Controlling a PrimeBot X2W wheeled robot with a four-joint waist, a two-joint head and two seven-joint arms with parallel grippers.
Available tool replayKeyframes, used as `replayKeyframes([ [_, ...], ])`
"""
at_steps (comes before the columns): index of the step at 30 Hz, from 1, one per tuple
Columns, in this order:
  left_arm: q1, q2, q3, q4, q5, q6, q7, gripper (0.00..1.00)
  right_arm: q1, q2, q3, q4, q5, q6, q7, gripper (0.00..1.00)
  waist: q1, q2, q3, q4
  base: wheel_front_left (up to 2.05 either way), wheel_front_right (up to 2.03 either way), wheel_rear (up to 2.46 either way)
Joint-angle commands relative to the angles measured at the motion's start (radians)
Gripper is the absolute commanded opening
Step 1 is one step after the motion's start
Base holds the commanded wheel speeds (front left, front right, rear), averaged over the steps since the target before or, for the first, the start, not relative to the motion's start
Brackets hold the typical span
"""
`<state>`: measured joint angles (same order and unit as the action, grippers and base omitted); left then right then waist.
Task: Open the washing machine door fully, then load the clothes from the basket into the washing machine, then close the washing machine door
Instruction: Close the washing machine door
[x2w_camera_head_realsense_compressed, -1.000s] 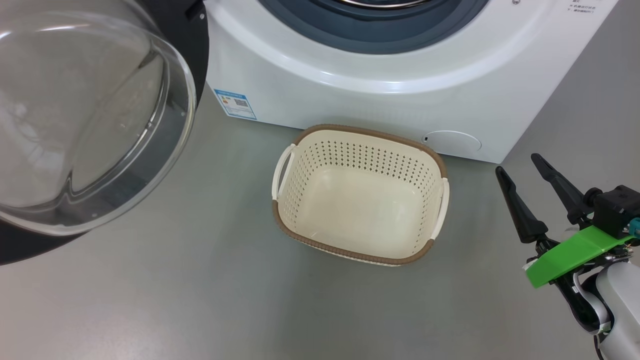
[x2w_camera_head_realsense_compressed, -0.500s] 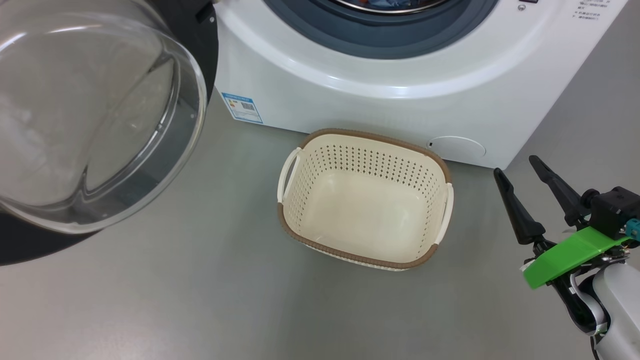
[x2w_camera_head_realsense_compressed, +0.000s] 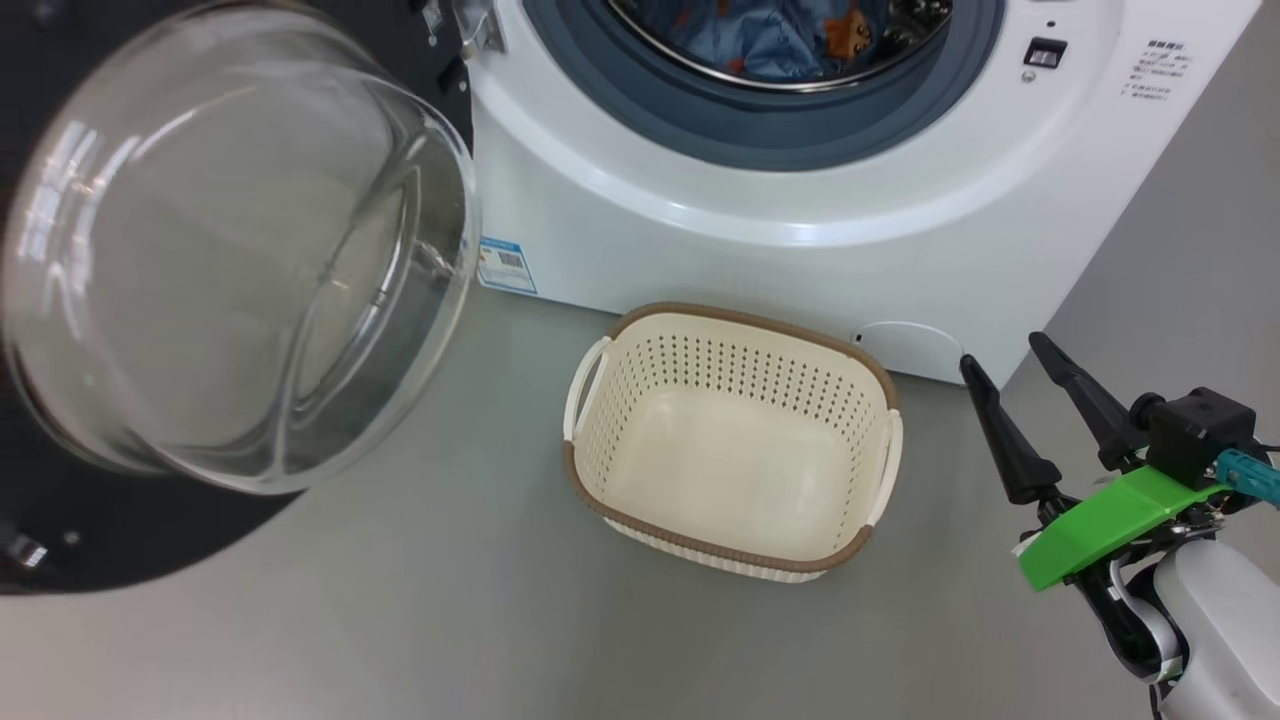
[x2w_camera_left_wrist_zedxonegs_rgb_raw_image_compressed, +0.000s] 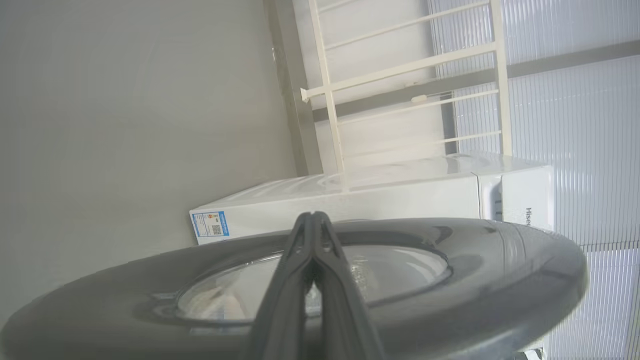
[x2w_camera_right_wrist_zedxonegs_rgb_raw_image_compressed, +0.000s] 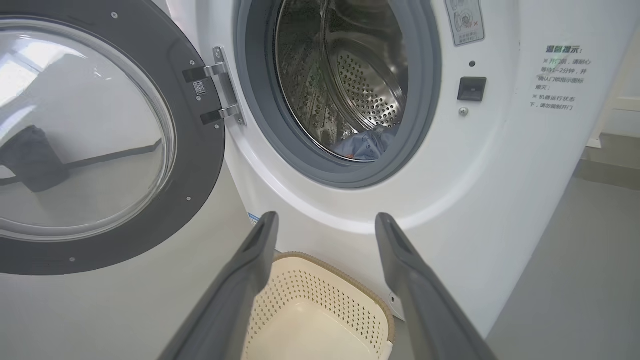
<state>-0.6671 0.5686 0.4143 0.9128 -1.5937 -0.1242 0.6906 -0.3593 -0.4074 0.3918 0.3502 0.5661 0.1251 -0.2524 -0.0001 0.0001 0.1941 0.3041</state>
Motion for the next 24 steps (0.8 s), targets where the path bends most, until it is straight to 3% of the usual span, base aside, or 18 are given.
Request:
replayKeyframes([
  [1, 0.032, 0.026, -0.006, -0.038, -0.013, -0.006, 0.054, 0.00, 0.013, -0.001, 0.018, -0.015, 0.014, 0.006, -0.008, 1.00, 0.0001, -0.0001, -0.023, -0.003, 0.00, 0.00, 0.00],
  [12, 0.166, -0.004, -0.035, -0.234, -0.051, 0.012, 0.241, 0.00, 0.048, 0.041, -0.008, -0.020, 0.017, 0.006, -0.009, 1.00, 0.0001, -0.0001, -0.074, -0.011, 0.00, 0.00, 0.00],
  [17, 0.254, -0.040, -0.060, -0.398, -0.058, 0.057, 0.299, 0.00, 0.070, 0.066, -0.017, -0.020, 0.017, 0.006, -0.009, 1.00, 0.0001, -0.0001, -0.105, -0.019, 0.00, 0.00, 0.00],
  [24, 0.398, -0.110, -0.073, -0.707, -0.094, 0.156, 0.352, 0.00, 0.091, 0.094, -0.027, -0.027, 0.018, 0.006, -0.009, 1.00, 0.0001, -0.0001, -0.138, -0.060, 0.00, 0.00, 0.00],
])
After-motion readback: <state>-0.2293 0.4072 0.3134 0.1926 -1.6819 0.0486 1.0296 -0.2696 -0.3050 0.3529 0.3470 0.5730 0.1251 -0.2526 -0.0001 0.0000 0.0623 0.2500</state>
